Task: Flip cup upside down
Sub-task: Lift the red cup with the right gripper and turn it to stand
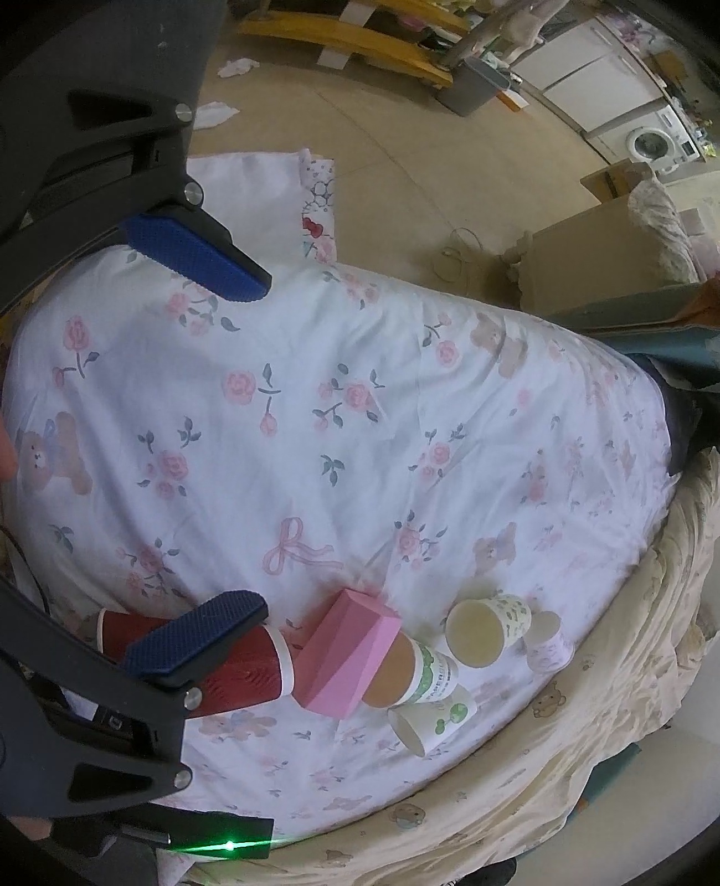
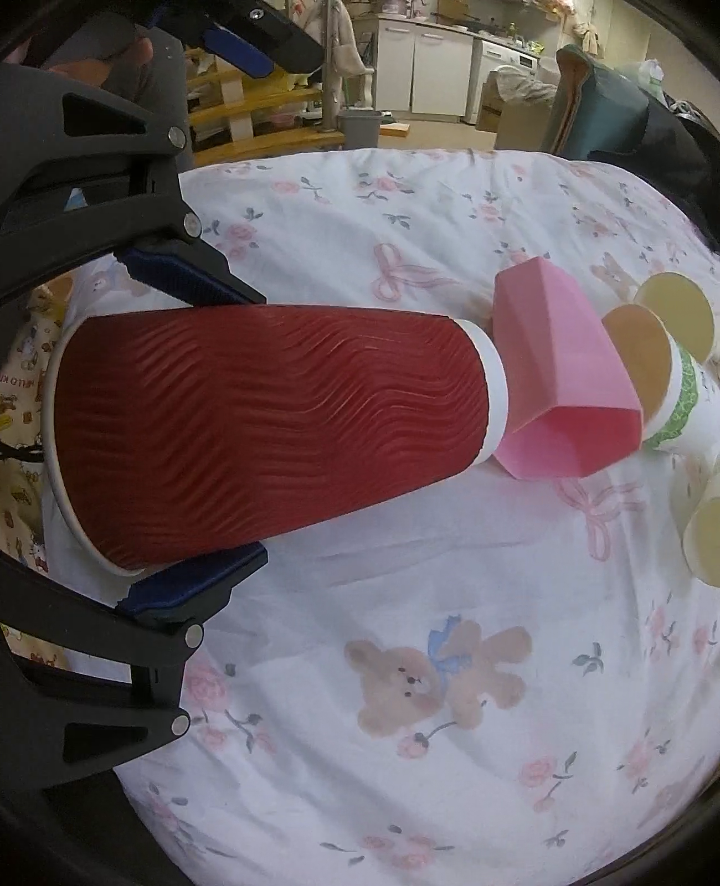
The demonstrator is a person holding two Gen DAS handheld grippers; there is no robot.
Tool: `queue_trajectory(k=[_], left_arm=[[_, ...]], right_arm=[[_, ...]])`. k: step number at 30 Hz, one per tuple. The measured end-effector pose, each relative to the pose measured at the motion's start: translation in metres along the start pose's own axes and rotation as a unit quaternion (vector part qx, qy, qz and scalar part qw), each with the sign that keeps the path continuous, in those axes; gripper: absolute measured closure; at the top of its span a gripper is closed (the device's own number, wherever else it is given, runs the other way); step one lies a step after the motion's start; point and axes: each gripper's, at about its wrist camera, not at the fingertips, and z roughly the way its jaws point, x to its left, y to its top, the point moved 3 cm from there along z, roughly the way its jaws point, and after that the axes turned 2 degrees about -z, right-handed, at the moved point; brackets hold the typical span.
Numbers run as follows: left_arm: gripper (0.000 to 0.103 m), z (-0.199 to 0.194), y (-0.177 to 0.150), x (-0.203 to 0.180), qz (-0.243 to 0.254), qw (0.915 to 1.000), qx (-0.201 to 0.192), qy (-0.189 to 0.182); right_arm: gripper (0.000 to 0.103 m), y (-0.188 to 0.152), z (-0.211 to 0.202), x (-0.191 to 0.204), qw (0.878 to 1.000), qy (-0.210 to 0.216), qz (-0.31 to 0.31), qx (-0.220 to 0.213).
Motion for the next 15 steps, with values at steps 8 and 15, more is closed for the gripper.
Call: queue_trajectory(k=[8, 15], left_arm=[[0.0, 0.001, -0.002, -0.003, 0.006, 1.0, -0.003, -0.006], [0.0, -0.014, -0.007, -0.019, 0.038, 0.9986, -0.021, -0.03]], right_arm=[[0.011, -0.007, -0.022, 0.003, 0.998, -0.015, -0.051, -0.015], [0.01, -0.011, -0.087, 0.001, 0.991, 0.001, -0.094, -0.093]])
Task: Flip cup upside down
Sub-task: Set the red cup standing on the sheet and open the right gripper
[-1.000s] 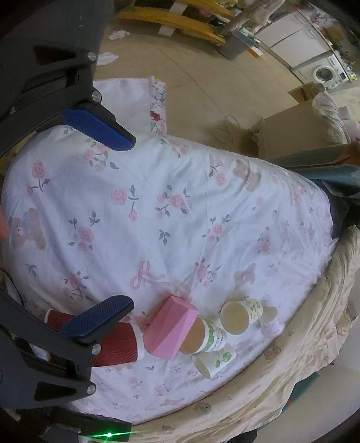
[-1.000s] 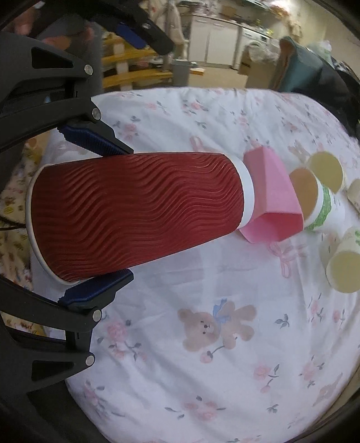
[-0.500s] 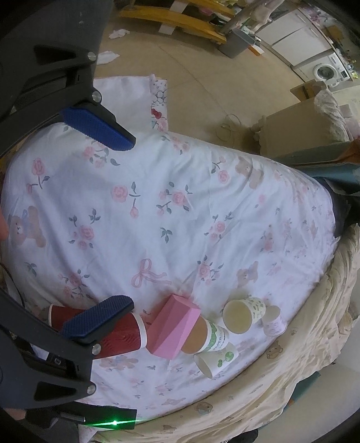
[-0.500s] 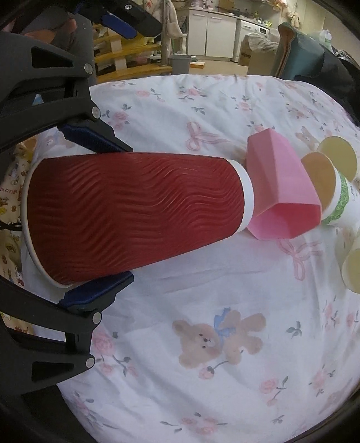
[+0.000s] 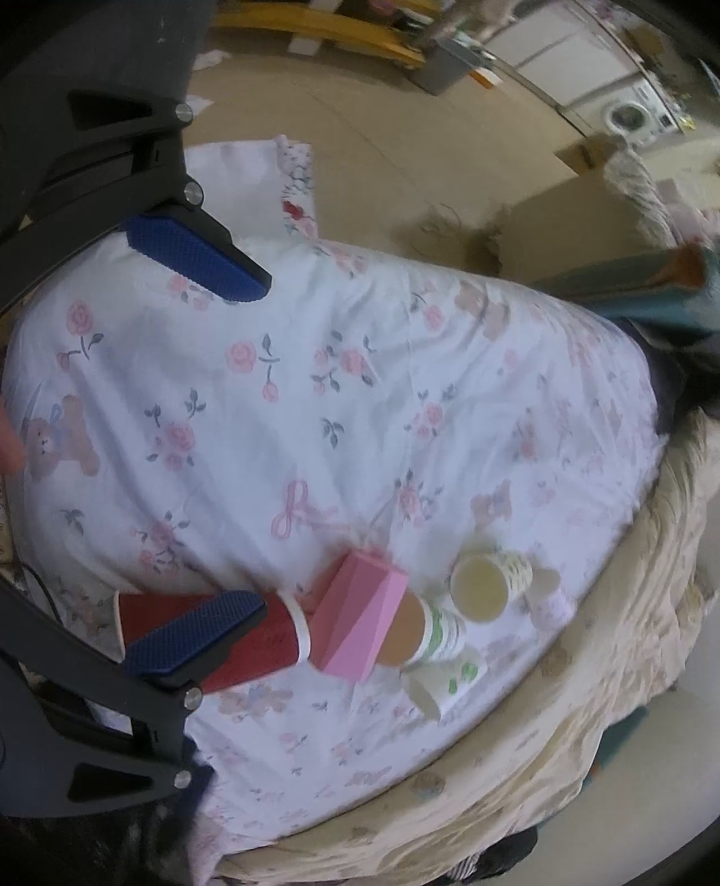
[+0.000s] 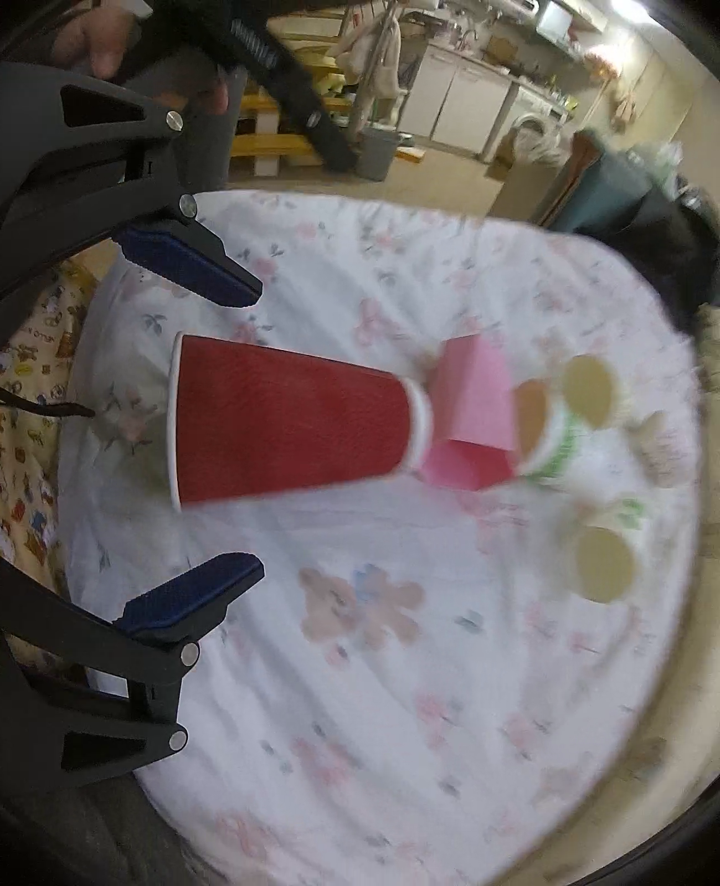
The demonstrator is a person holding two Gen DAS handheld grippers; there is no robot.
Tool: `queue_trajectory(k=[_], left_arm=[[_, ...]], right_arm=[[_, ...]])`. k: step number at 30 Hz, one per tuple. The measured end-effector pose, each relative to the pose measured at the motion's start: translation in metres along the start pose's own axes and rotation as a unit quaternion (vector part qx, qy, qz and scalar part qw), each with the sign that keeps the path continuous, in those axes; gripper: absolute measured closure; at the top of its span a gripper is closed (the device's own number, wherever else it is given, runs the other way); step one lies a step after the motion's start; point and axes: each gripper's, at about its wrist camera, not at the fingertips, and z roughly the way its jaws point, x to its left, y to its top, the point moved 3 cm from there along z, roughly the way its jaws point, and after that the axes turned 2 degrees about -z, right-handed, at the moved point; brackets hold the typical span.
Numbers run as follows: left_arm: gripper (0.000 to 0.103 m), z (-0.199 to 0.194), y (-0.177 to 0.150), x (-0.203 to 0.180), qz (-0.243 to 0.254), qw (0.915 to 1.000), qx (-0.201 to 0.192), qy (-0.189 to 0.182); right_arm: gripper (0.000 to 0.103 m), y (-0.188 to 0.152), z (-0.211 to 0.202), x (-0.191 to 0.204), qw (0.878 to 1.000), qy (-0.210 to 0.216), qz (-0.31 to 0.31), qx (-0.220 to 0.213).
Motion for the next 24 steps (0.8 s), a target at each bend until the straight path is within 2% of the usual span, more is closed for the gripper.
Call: queue_trajectory(k=[2, 4, 6, 12, 15, 19, 24], left_arm=[[0.0, -0.008, 0.001, -0.003, 0.002, 0.9999, -0.014, -0.008], [0.0, -0.013, 0.003, -0.004, 0.003, 0.9996, -0.02, -0.022], [0.0, -0.019, 0.007, -0.003, -0.005, 0.9991, -0.031, -0.028], [0.0, -0.02, 0.006, -0.001, -0.007, 0.9992, -0.03, -0.025], [0.0, -0.018, 0.003, -0.002, -0.005, 0.9995, -0.025, -0.017], [0.0, -0.014, -0.003, -0.005, -0.008, 0.9998, -0.01, -0.012], [0.0, -0.015, -0.009, -0.016, 0.002, 0.9999, -0.002, -0.01]], right_arm=[[0.009, 0.002, -0.023, 0.0, 0.999, -0.019, -0.022, -0.038], [0.002, 0.004, -0.043, 0.0, 0.995, -0.036, -0.042, -0.077], [0.0, 0.006, -0.062, -0.001, 0.99, -0.051, -0.06, -0.117], [0.0, 0.018, -0.087, -0.015, 0.977, -0.061, -0.071, -0.19], [0.0, 0.018, -0.086, -0.02, 0.973, -0.065, -0.075, -0.208], [0.0, 0.017, -0.076, -0.028, 0.977, -0.058, -0.051, -0.197], [0.0, 0.014, -0.083, -0.03, 0.975, -0.061, -0.054, -0.209]])
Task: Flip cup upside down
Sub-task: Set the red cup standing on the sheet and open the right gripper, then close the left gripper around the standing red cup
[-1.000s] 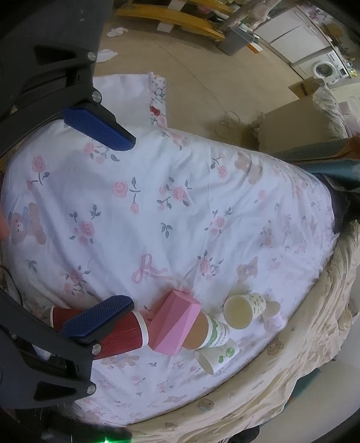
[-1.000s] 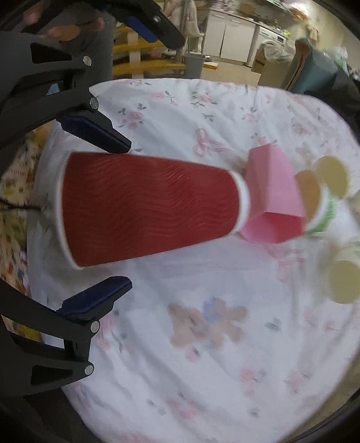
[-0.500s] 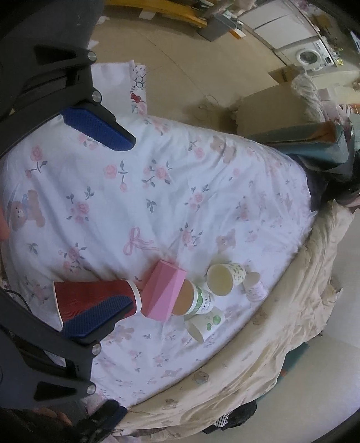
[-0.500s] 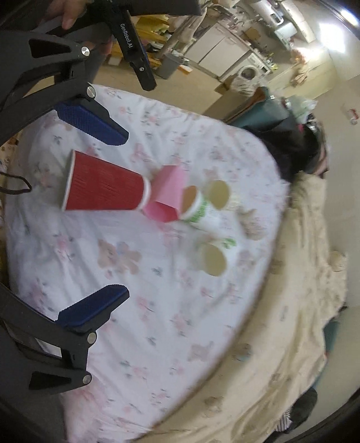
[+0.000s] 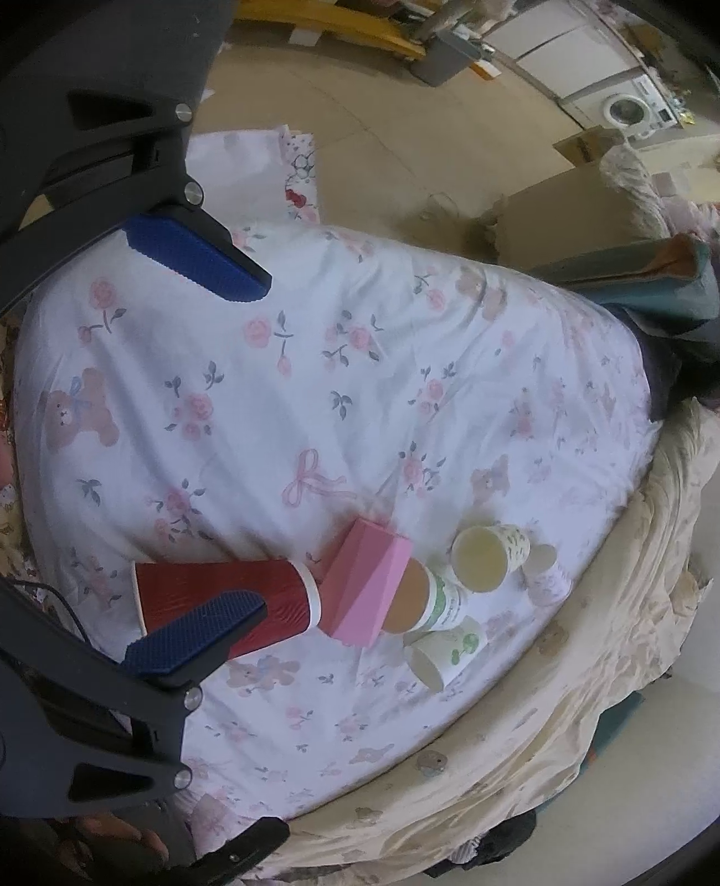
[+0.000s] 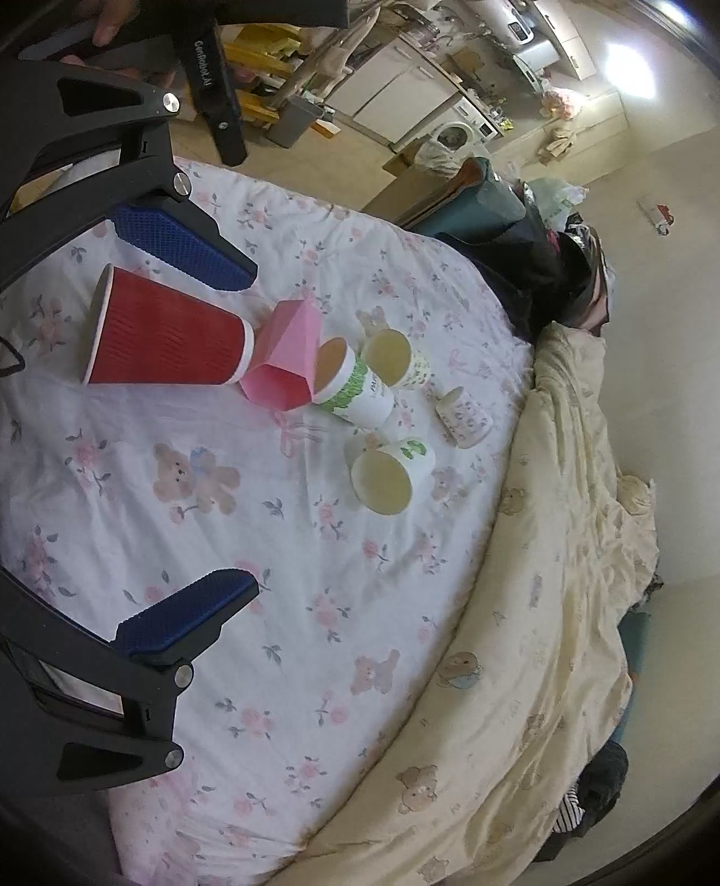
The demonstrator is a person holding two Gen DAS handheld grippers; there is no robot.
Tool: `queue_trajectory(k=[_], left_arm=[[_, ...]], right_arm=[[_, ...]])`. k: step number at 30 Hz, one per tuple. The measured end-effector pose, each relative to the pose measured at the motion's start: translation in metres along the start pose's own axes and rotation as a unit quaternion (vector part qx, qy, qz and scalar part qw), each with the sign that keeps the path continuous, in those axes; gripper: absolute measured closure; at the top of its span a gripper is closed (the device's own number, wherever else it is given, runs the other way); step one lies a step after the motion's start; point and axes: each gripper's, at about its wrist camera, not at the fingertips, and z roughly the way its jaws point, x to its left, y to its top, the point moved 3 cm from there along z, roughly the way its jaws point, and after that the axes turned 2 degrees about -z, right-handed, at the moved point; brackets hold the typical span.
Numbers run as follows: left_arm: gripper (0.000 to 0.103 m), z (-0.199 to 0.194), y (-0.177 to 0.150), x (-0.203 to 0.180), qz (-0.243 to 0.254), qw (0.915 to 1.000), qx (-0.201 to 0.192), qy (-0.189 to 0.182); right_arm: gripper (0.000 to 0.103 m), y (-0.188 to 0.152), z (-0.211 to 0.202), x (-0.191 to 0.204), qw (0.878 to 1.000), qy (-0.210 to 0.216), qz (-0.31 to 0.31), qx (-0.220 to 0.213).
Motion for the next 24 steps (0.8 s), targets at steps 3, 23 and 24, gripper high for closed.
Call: queue_trajectory(k=[3, 23, 24], left_arm=[[0.0, 0.001, 0.0, -0.014, 0.012, 0.9999, 0.006, 0.001], [0.024, 0.115, 0.014, -0.114, -0.003, 0.9628, 0.27, -0.005], [0.024, 0.121, 0.014, -0.115, -0.008, 0.9597, 0.281, -0.002]], right_arm=[[0.0, -0.002, -0.005, -0.001, 1.0, -0.002, -0.007, -0.003], [0.0, -0.014, -0.013, -0.055, 0.996, -0.016, 0.082, 0.027], [0.0, -0.014, -0.013, -0.057, 0.996, -0.016, 0.086, 0.027]])
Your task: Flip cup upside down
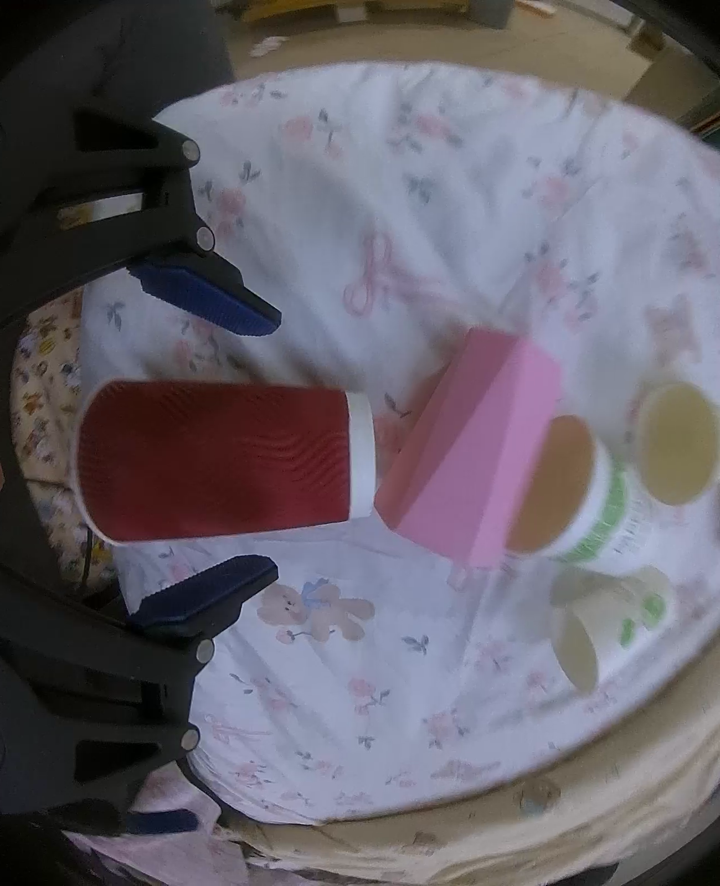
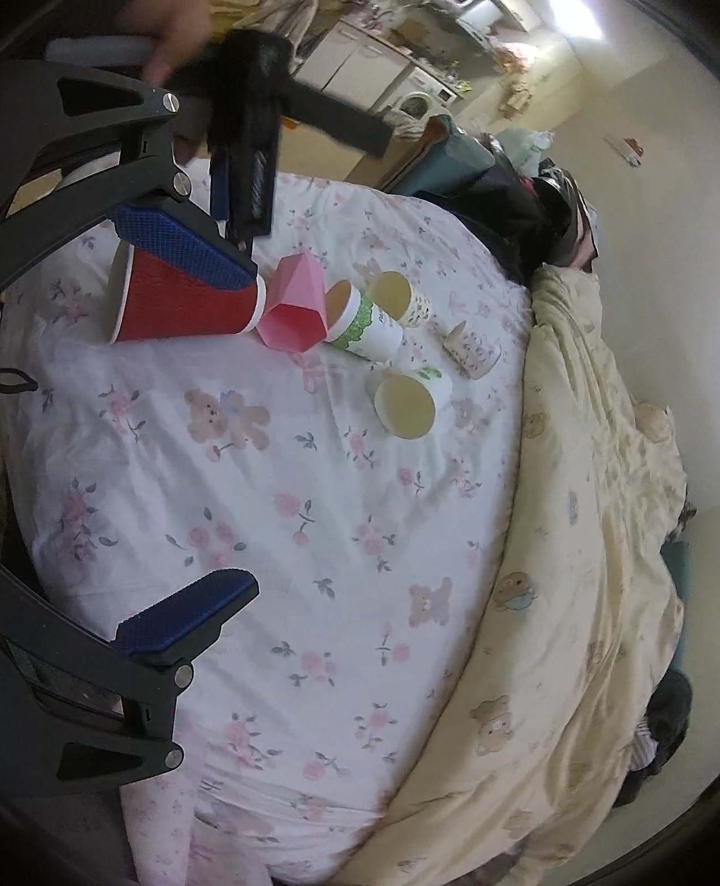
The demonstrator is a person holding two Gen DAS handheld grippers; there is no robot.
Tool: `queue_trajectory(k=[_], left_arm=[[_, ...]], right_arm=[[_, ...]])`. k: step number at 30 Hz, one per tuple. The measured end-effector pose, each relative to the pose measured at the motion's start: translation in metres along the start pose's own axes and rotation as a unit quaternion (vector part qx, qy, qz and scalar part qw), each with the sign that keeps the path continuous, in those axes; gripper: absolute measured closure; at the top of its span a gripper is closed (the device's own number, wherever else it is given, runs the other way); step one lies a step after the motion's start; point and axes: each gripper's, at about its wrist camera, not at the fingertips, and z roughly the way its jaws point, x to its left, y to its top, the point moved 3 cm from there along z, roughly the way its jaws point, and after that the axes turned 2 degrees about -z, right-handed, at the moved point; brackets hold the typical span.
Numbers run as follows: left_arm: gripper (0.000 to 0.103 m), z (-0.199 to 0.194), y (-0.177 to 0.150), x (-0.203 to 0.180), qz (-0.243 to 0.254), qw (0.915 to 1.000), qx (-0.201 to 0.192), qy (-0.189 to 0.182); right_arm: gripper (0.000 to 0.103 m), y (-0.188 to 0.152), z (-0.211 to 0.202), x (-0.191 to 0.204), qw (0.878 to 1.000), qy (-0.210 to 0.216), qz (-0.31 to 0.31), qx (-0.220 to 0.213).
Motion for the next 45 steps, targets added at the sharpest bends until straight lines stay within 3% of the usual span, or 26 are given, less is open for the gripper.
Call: queue_trajectory(k=[5, 11, 22, 28, 32, 35, 39, 45], left_arm=[[0.025, 0.027, 0.01, -0.001, -0.027, 0.9989, 0.036, 0.01], [0.035, 0.046, 0.011, 0.002, -0.052, 0.9969, 0.058, 0.009], [0.04, 0.031, -0.005, 0.011, -0.034, 0.9987, 0.033, -0.016], [0.04, -0.005, -0.024, 0.037, -0.029, 0.9985, 0.004, -0.047], [0.04, -0.034, -0.035, 0.047, -0.018, 0.9967, -0.038, -0.069], [0.04, -0.062, -0.023, 0.041, 0.008, 0.9942, -0.084, -0.067], [0.04, -0.076, -0.013, 0.029, 0.026, 0.9912, -0.108, -0.071], [0.04, -0.09, -0.01, 0.016, 0.054, 0.9844, -0.151, -0.073]], right_arm=[[0.0, 0.001, 0.003, -0.003, 1.0, 0.01, 0.011, 0.005], [0.0, 0.002, 0.006, -0.002, 1.0, 0.016, 0.016, 0.011], [0.0, 0.001, 0.012, 0.003, 1.0, 0.014, 0.006, 0.022], [0.0, 0.0, 0.016, 0.004, 0.999, 0.02, 0.009, 0.029], [0.0, -0.001, 0.018, 0.008, 0.999, 0.025, 0.003, 0.033], [0.0, 0.0, 0.018, 0.013, 0.998, 0.057, 0.007, 0.037], [0.0, -0.003, 0.026, 0.031, 0.99, 0.126, 0.003, 0.064], [0.0, -0.003, 0.03, 0.069, 0.98, 0.176, -0.042, 0.085]])
